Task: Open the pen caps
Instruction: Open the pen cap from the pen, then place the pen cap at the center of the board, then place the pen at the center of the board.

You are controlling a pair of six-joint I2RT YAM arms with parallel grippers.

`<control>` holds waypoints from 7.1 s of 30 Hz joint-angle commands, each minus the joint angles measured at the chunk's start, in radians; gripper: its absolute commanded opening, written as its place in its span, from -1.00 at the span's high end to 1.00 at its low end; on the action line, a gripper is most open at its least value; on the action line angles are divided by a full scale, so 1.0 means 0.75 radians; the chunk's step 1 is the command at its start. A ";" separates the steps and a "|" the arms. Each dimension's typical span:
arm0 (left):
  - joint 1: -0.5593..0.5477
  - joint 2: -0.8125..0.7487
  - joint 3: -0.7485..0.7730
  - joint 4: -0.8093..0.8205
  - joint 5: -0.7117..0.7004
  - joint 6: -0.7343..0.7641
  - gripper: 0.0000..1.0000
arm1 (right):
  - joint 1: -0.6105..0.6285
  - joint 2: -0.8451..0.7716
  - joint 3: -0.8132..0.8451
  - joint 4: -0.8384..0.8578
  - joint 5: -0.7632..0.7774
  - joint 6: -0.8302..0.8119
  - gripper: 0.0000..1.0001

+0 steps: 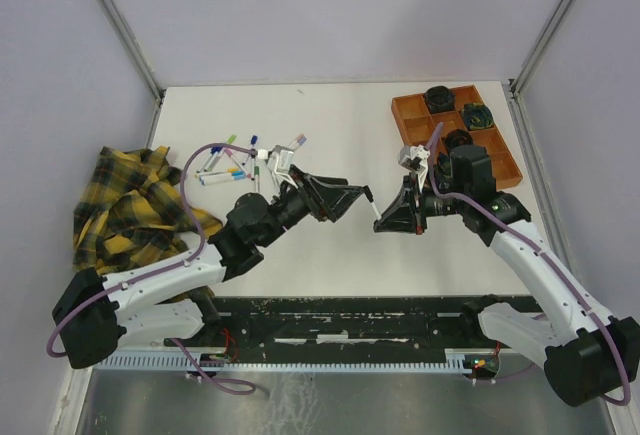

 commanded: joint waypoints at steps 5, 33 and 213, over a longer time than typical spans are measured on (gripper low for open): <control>0.017 0.100 0.142 -0.123 0.248 -0.002 -0.33 | 0.003 0.006 0.068 -0.036 -0.053 -0.090 1.00; 0.019 0.231 0.221 0.020 0.342 -0.063 0.19 | 0.005 0.056 0.064 -0.042 -0.072 -0.096 1.00; 0.415 -0.239 -0.604 -0.280 -0.445 0.263 -0.36 | 0.479 0.898 0.457 0.141 1.377 0.291 1.00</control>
